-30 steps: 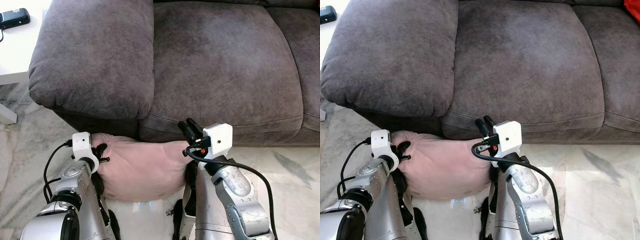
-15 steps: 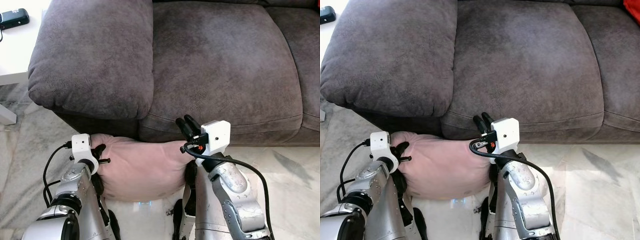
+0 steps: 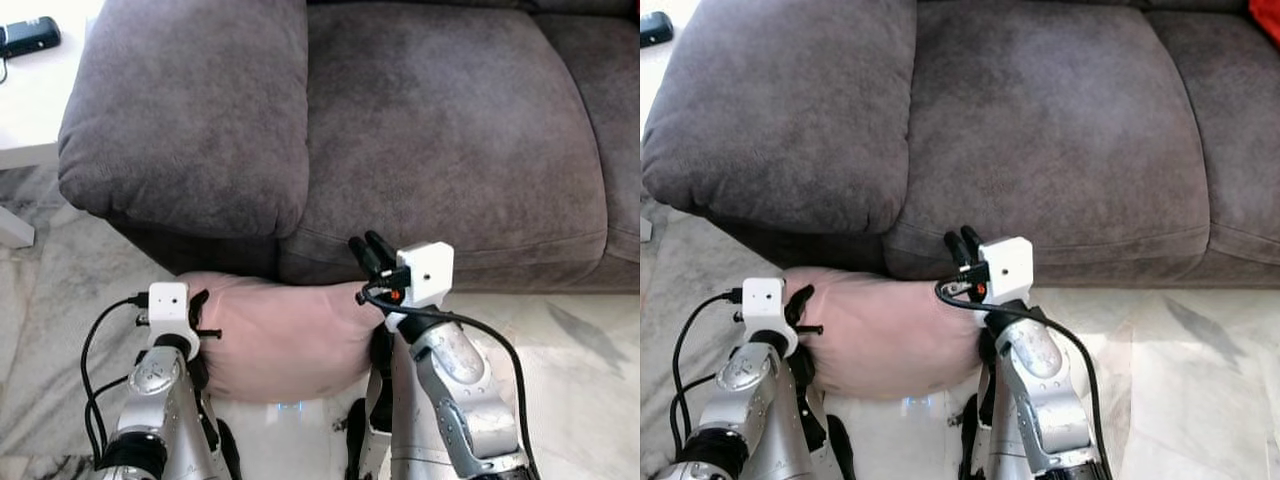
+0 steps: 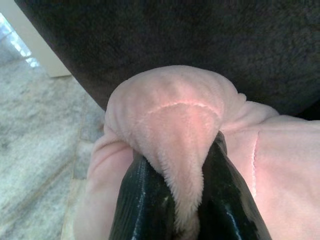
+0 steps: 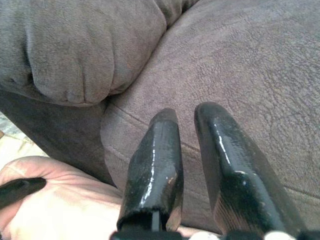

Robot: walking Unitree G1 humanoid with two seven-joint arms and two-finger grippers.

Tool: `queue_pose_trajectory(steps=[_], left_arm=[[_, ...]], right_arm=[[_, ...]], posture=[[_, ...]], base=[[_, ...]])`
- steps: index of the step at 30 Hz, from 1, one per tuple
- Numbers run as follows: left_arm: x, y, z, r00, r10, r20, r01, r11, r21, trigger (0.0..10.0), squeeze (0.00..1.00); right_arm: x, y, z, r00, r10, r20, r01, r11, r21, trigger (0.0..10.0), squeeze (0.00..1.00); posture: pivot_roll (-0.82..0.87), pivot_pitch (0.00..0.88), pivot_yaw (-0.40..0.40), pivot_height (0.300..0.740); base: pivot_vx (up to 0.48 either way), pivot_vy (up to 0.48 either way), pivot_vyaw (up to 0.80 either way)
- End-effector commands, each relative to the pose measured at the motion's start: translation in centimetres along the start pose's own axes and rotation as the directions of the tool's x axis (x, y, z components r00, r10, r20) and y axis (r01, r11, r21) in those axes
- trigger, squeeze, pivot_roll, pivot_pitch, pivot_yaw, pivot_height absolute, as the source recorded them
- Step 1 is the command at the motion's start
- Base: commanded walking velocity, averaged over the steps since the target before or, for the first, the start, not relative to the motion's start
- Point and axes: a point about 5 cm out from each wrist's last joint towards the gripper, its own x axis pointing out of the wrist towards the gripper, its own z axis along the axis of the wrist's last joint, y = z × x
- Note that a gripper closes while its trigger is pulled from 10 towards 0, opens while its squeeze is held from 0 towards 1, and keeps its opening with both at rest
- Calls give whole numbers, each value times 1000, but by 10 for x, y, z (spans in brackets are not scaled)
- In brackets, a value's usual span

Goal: Move the pillow to the sofa from floor

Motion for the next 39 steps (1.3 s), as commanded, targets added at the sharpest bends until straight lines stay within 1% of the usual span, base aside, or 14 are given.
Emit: queue_pose_trajectory(steps=[1,13,27,39], left_arm=[[-3,4,6,998,31,46,-31,999,-17,10000,0],[-7,-3,8,999,28,37,-27,999,-28,10000,0],[-8,-2,7,999,34,29,-33,999,-31,10000,0],[-8,-5,7,999,31,26,-30,999,-37,10000,0]], right_arm=[[-3,0,-5,1000,-4,-15,4,1000,1,10000,0],[-3,-1,-6,1000,-5,-15,5,1000,-4,10000,0],[-1,-1,-7,1000,-3,-14,3,1000,-3,10000,0],[-1,-2,-9,1000,-5,-13,5,1000,-3,10000,0]], posture=[[63,291,-61,459],[55,298,-67,459],[58,293,-65,459],[62,286,-65,459]], base=[[-240,0,0],[-326,0,0],[-342,0,0],[-353,0,0]])
